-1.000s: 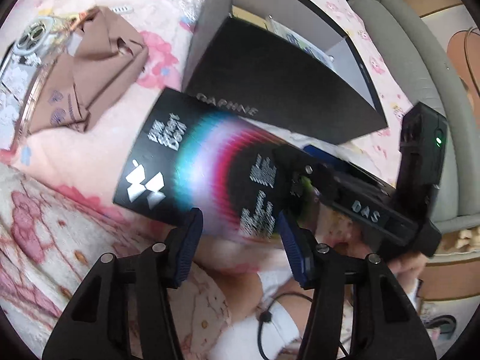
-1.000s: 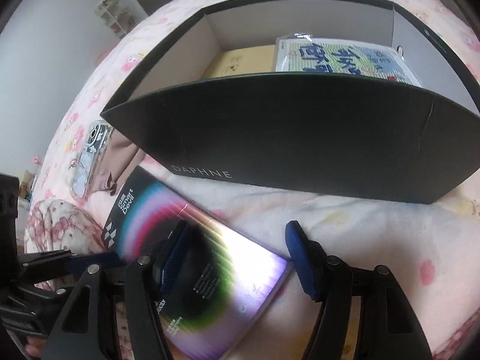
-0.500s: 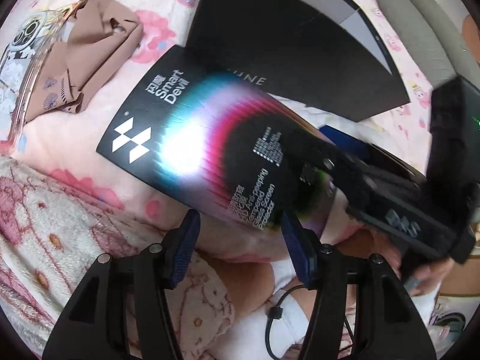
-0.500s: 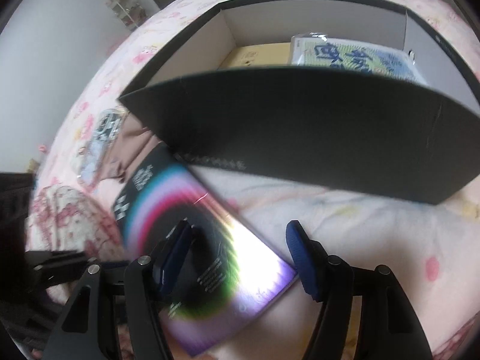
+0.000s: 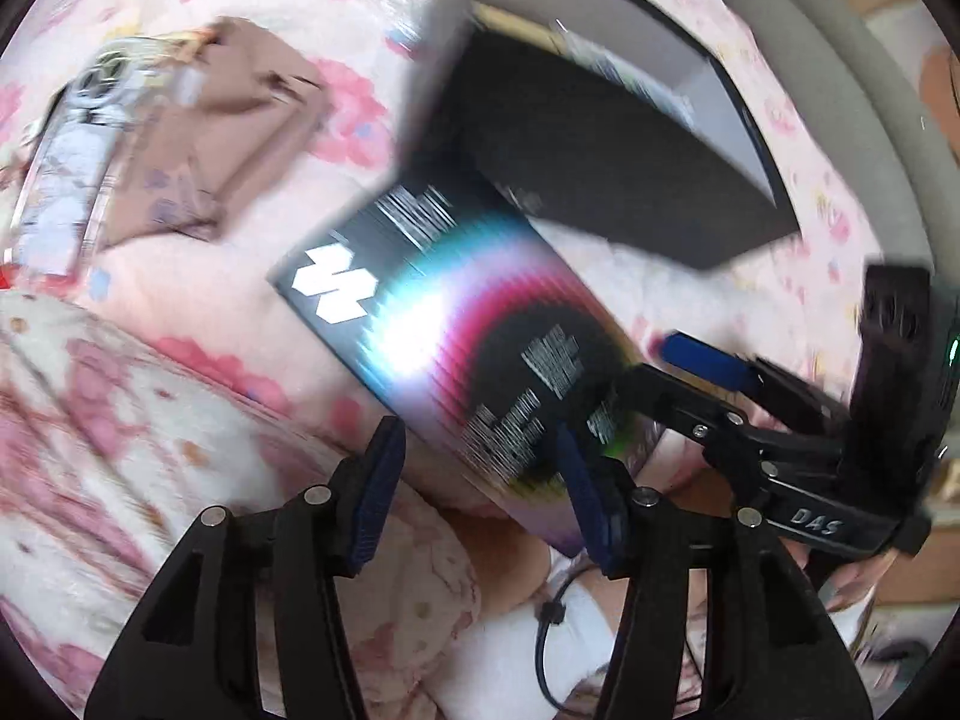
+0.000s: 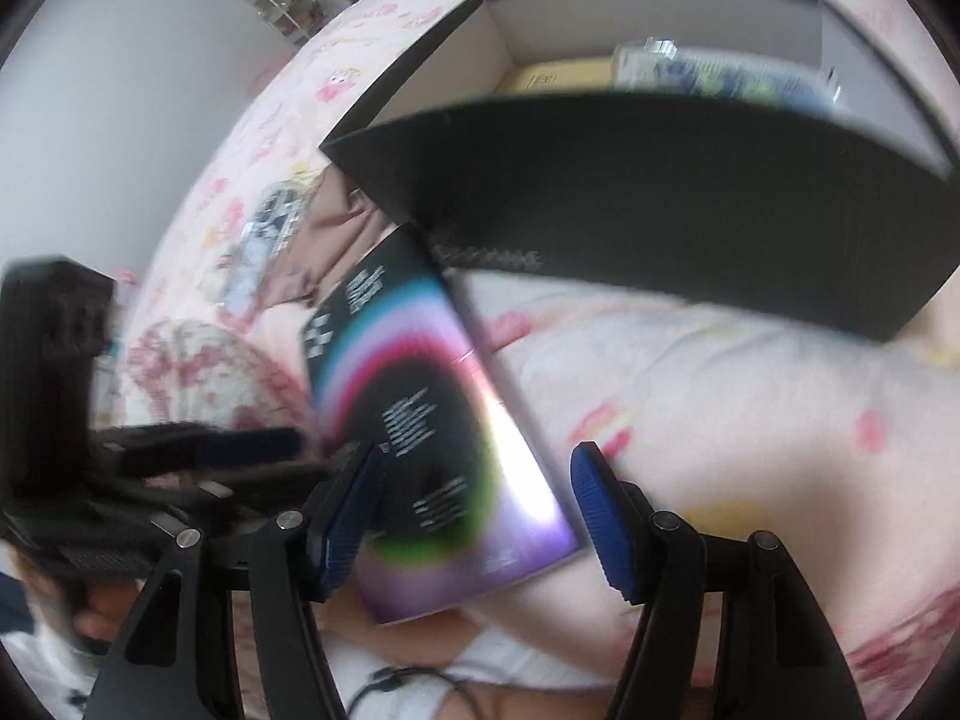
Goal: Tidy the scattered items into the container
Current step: 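Carry the Smart Devil box with the left gripper toward the shoebox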
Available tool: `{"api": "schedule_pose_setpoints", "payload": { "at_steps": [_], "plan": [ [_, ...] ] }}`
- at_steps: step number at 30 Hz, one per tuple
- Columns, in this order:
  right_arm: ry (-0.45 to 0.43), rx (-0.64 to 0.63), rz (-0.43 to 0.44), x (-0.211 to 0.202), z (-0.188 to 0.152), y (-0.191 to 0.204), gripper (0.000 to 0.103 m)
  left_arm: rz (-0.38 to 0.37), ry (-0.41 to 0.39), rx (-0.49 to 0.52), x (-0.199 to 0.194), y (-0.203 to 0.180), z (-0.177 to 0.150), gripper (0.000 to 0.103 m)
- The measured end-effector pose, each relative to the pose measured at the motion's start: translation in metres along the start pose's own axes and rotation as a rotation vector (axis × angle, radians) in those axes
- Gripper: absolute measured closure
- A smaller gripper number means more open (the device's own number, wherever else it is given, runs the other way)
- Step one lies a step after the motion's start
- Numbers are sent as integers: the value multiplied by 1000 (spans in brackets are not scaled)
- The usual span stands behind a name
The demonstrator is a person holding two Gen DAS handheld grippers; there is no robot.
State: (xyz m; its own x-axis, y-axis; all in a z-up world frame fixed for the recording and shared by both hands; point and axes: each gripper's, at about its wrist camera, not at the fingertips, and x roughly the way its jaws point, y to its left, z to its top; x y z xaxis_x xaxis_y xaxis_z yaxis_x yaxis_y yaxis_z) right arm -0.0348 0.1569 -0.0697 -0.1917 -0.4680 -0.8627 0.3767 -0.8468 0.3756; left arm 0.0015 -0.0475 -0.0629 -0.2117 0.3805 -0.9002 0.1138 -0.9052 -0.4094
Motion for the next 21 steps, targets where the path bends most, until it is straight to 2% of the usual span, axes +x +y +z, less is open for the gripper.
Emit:
{"api": "schedule_pose_setpoints", "payload": {
  "at_steps": [2, 4, 8, 9, 11, 13, 14, 15, 17, 21],
  "plan": [
    [-30, -11, -43, -1, 10, 3, 40, 35, -48, -100, -5, 16, 9, 48],
    [-39, -22, -24, 7, 18, 8, 40, 32, -34, -150, 2, 22, 17, 48],
    [39, -43, -16, 35, 20, 15, 47, 38, -24, -91, 11, 12, 24, 40],
    [51, -42, -21, 39, 17, 15, 48, 26, -28, -76, 11, 9, 24, 40],
    [47, -43, -22, 37, 8, 16, 49, -61, -13, -51, 16, 15, 34, 41],
    [64, -31, 16, 32, 2, 16, 49, -141, 7, 8, 18, 2, 36, 43],
    [71, -23, 48, 30, -3, 16, 49, -153, 3, 40, 19, -4, 37, 44],
    [73, -14, 71, 30, -6, 15, 49, -140, -2, 53, 16, -7, 36, 44],
    [64, -13, 54, 29, -12, 15, 49, -58, -21, 53, 23, -11, 39, 47],
    [40, -12, 33, 21, -18, 14, 49, 46, -11, -46, 11, 22, 36, 40]
  ]
}}
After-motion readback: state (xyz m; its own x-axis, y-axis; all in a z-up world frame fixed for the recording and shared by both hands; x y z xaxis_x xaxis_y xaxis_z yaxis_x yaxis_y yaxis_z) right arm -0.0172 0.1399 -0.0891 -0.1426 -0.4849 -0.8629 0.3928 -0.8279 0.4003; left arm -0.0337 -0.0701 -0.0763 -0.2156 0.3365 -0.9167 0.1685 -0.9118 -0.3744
